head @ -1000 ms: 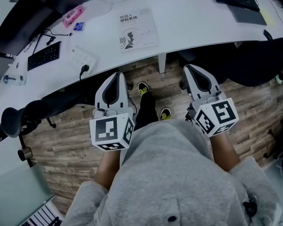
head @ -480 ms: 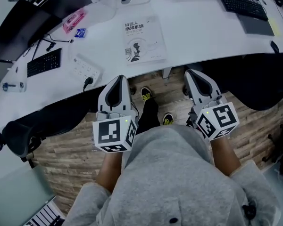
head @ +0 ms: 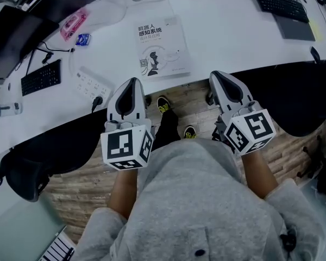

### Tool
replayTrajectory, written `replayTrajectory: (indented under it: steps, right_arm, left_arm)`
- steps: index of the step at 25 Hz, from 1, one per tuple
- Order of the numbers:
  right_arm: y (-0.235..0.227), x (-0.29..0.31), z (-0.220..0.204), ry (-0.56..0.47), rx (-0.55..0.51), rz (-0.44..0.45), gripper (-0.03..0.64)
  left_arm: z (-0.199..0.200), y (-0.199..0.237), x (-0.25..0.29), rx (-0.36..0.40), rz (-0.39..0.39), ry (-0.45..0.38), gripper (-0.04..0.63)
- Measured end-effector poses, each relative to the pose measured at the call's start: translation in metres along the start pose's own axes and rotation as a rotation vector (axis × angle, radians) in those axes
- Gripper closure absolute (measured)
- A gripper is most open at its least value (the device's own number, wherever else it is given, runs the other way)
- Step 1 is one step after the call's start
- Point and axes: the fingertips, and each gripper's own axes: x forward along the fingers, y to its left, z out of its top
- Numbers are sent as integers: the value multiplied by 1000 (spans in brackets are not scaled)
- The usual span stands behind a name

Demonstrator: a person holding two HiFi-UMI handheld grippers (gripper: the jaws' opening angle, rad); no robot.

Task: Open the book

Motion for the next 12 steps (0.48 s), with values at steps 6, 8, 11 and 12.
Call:
replayTrajectory:
  steps: [6, 8, 11, 12]
  right_arm:
    - [-1, 24, 6, 20, -2, -15, 588]
    - [0, 31, 6, 26, -5, -21, 588]
    - [1, 42, 7, 37, -8, -35, 588]
    - [1, 45, 8, 41, -11, -39, 588]
  left_arm:
    - [6, 14, 19, -29, -31, 9, 588]
    - [7, 20, 24, -43, -41, 6, 588]
    - [10, 30, 30, -40, -46, 7, 588]
    - [10, 33, 32, -36, -48, 7, 586]
